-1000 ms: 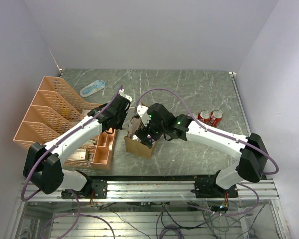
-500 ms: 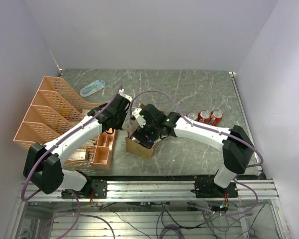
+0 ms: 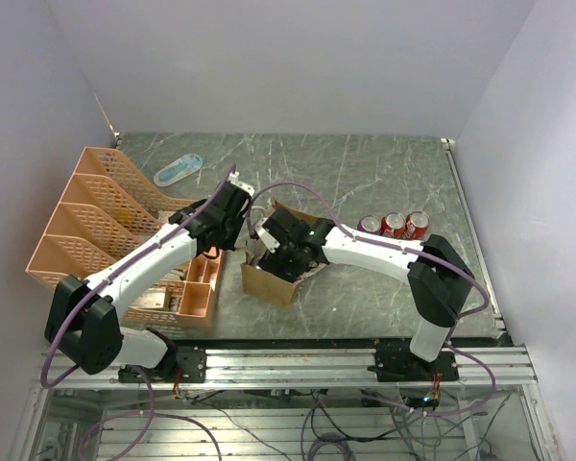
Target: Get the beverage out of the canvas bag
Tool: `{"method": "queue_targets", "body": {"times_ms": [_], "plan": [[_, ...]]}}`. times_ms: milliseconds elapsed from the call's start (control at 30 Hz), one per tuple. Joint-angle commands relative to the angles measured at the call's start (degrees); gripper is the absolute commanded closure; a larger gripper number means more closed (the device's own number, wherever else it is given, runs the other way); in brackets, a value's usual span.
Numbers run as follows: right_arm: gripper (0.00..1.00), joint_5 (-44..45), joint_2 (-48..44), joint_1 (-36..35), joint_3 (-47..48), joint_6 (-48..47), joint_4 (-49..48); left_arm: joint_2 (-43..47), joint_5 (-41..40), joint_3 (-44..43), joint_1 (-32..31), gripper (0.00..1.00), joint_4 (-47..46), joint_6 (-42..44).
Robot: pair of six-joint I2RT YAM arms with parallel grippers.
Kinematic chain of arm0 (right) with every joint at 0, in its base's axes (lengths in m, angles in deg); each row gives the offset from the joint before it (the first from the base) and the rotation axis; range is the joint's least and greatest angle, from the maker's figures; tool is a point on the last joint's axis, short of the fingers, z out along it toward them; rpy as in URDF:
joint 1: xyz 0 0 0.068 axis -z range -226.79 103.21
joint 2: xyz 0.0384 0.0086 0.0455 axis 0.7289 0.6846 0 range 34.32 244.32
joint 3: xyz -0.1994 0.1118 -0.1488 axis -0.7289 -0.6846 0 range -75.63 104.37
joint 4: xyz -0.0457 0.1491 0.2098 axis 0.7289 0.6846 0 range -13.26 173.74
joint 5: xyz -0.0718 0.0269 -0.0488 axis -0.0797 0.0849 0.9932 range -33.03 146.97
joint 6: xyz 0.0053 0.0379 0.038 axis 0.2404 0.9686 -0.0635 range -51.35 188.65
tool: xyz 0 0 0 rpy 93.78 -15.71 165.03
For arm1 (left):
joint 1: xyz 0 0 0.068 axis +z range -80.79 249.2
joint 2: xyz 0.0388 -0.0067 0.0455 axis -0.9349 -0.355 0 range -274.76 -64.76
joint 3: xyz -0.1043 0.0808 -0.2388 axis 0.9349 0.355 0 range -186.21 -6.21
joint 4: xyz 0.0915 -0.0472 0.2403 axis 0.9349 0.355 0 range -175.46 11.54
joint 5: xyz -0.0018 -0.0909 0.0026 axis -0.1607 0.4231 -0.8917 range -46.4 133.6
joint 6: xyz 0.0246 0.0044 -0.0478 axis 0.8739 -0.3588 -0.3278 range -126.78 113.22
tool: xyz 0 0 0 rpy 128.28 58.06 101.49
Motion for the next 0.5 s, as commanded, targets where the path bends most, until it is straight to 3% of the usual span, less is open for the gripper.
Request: {"method": "queue_targets", "body": {"times_ms": [0, 167, 333, 467], "plan": [[0.29, 0.64, 0.13, -0.33, 0.45, -0.14, 0.27, -0.32, 0.8, -1.58, -0.33, 0.93, -0.52, 0.08], [0.63, 1.69, -3.76, -0.31, -0.5, 0.52, -3.03, -0.46, 0.71, -1.58, -0.33, 0.93, -0.52, 0.18], [0.69, 2.78, -9.65, -0.3, -2.84, 1.95, -7.65, -0.42, 0.65, -1.56, -0.33, 0.93, -0.63, 0.24], [0.81, 4.58, -15.14, -0.34, -5.09, 3.97, -12.06, -0.73, 0.94, -1.58, -0.33, 0.93, -0.51, 0.26]]}}
